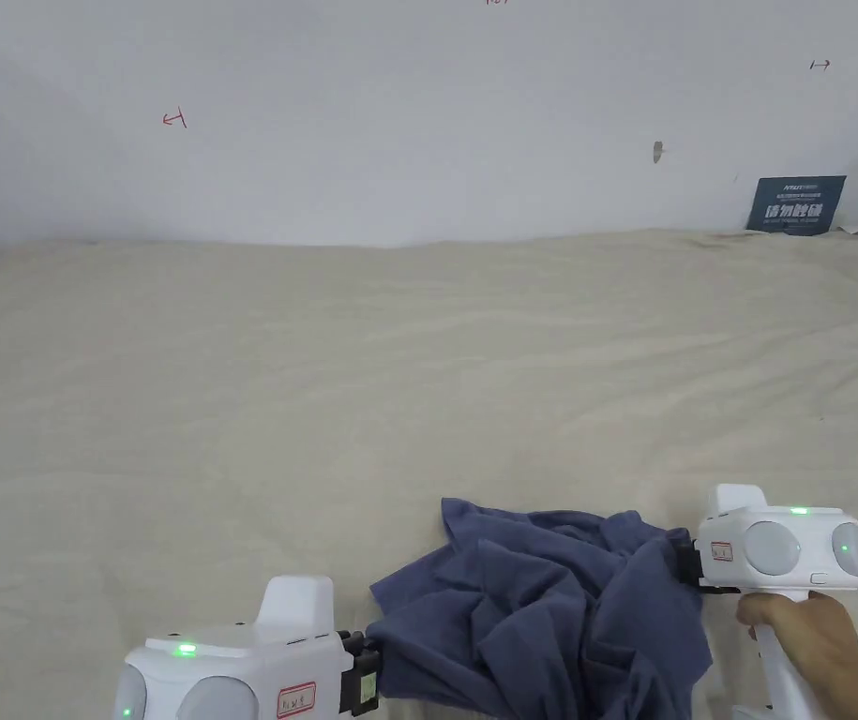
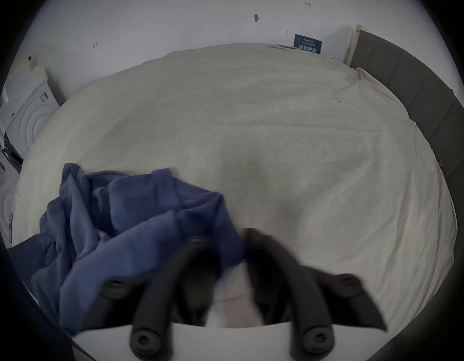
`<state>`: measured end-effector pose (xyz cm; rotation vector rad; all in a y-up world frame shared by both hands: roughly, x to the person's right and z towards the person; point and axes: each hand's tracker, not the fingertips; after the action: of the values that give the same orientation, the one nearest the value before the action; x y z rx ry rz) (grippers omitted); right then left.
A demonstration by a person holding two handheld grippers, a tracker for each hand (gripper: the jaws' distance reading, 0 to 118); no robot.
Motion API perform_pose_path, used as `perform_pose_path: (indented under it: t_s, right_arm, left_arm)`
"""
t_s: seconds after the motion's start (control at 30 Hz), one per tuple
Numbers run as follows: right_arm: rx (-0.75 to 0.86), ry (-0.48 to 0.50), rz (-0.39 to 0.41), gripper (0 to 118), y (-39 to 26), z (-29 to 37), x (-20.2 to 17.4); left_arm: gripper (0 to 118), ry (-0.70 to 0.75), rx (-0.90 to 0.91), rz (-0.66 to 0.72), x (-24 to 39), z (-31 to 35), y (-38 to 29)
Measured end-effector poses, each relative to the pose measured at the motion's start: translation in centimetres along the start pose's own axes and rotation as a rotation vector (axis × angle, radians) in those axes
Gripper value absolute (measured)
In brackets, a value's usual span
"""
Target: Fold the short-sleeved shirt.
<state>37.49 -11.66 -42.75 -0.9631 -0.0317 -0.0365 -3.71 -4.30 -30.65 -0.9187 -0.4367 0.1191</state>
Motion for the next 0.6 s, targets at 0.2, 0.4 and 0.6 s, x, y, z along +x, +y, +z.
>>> perform_pose_path:
  t_s: [0.2,0.4,0.6]
  right_arm:
    - [0.129,-0.013,0.058,4,0.3,4.6,-0.7]
    - [0.221,0.009,0.078,3,3.7,10.6,0.6]
    - [0.347,0.009,0.063,3,7.3,17.6,0.6]
  left_arm:
    - [0,-0.01,0.006,0.019,-0.3,0.0,-0.1]
    - [0,-0.011,0.038,0.033,-0.4,1.1,0.8]
    - [0,0.018,0.139,0.035,-1.3,4.0,4.3]
